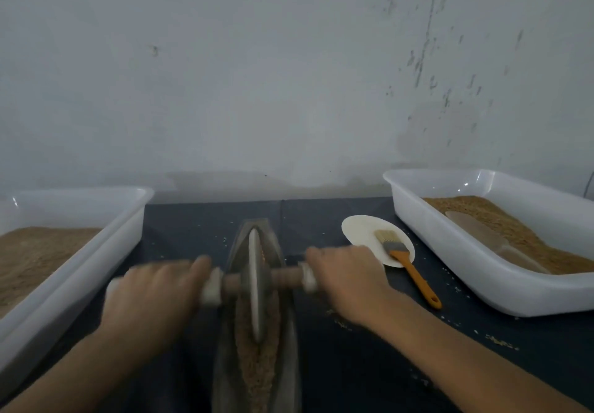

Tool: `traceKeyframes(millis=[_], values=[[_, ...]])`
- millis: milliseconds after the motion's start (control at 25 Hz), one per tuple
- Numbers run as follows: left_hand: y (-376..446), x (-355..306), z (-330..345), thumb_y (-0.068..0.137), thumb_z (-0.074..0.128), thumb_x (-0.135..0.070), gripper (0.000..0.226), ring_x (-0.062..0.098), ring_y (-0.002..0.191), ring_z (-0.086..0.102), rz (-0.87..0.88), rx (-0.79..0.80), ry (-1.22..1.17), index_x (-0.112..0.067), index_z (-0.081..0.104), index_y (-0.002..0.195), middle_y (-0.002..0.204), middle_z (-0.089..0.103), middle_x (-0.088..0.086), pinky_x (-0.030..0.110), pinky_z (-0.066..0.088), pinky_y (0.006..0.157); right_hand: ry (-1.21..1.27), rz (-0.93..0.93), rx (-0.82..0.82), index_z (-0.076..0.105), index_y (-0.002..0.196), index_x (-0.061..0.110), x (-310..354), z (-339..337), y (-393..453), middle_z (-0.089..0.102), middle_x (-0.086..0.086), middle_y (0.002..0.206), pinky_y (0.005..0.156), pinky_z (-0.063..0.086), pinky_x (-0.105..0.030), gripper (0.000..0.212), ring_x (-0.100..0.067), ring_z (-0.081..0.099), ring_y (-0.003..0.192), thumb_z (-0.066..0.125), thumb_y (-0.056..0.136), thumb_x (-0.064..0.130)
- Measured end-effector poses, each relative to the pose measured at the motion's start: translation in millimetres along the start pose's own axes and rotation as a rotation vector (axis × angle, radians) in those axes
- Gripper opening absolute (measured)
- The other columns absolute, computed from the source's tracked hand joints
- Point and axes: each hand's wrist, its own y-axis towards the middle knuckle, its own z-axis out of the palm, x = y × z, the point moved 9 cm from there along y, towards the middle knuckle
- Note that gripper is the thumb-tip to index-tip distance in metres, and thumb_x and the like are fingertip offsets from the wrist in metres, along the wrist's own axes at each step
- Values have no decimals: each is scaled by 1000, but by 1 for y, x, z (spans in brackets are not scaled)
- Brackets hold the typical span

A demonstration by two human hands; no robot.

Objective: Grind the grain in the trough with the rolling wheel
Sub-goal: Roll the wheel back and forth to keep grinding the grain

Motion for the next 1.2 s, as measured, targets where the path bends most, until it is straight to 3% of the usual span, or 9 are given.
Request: traceKeyframes(millis=[200, 400, 520, 600, 720, 880, 1000, 1120, 1200], values=[[74, 23, 5, 83, 56, -32, 20, 22, 82, 62, -140, -23, 50, -29, 39, 92, 91, 63, -5, 32, 37, 62, -39, 98, -79, 48, 101, 18, -17, 8, 54, 67, -7, 94, 56, 30, -35, 20, -33, 63, 82, 59, 84, 20], [-12, -3, 0, 44, 85, -45, 56, 6, 51, 56, 72, -153, -122, -40, 46, 84, 62, 52, -16, 21, 32, 45, 57, -129, 22, 50, 91, 21, 13, -15, -30, 63, -2, 79, 53, 41, -37, 28, -26, 60, 67, 71, 72, 24], [-38, 3, -3, 61, 72, -56, 42, -5, 56, 54, 141, -135, -248, -50, 38, 84, 63, 47, -24, 23, 49, 50, 3, -172, -10, 52, 79, 21, 18, -33, -61, 54, 2, 61, 37, 27, -29, 33, -18, 48, 45, 76, 57, 25], [-33, 3, 1, 61, 70, -58, 38, -6, 54, 53, 108, -94, -202, -48, 39, 81, 62, 46, -25, 22, 45, 45, 16, -139, 95, 48, 91, 20, 15, -19, -47, 59, -1, 76, 47, 29, -30, 26, -23, 53, 58, 68, 75, 23], [13, 10, 11, 54, 80, -40, 50, 10, 52, 58, 9, -70, -22, -38, 35, 76, 62, 54, -14, 21, 31, 42, -39, -24, -28, 48, 102, 19, -2, -8, 5, 65, -4, 94, 60, 39, -36, 26, -30, 63, 80, 64, 82, 22], [74, 30, 7, 82, 56, -38, 19, 19, 83, 63, -166, -18, 47, -35, 41, 92, 91, 64, -7, 31, 36, 62, -8, 96, -28, 50, 103, 19, -25, 7, 62, 66, -6, 98, 63, 36, -35, 25, -32, 61, 85, 62, 84, 29], [35, 19, 11, 76, 63, -41, 31, 10, 72, 57, -108, -5, 30, -40, 34, 89, 81, 58, -12, 27, 30, 56, 64, 25, 23, 47, 99, 22, -16, 9, 23, 65, -2, 93, 67, 47, -40, 23, -29, 62, 82, 63, 83, 28], [-32, 4, 6, 66, 65, -51, 32, 5, 58, 57, -32, -88, -207, -43, 39, 83, 66, 52, -19, 25, 44, 51, 38, -144, -22, 50, 85, 22, 12, -22, -48, 59, 2, 70, 47, 44, -35, 34, -20, 59, 57, 74, 62, 25], [-48, 17, 4, 76, 58, -58, 25, 1, 78, 63, -20, -6, -398, -47, 48, 96, 82, 60, -24, 35, 55, 74, 29, -188, -121, 51, 69, 21, 15, -49, -70, 50, 2, 51, 34, 26, -26, 43, -15, 46, 38, 80, 37, 22]])
